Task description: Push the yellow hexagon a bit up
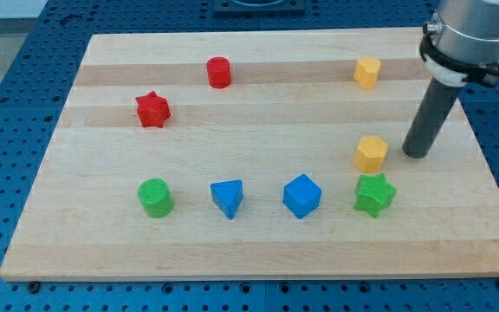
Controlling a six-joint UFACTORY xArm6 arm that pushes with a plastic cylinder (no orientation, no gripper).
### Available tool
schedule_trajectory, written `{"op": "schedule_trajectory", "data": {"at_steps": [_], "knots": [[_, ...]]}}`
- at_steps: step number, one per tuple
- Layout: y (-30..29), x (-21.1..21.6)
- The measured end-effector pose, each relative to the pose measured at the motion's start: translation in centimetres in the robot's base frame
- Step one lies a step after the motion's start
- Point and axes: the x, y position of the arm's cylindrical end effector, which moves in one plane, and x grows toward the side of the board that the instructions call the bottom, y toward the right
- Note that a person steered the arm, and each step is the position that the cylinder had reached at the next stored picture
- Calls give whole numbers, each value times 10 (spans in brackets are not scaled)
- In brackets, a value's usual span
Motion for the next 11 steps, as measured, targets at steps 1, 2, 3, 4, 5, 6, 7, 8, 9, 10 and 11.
{"op": "schedule_trajectory", "data": {"at_steps": [1, 2, 3, 4, 5, 6, 7, 8, 9, 10, 11], "knots": [[0, 28], [-7, 32], [-30, 32], [-46, 27], [-51, 27], [-62, 34], [-72, 34], [-78, 31], [-81, 24], [-81, 12], [-81, 0]]}}
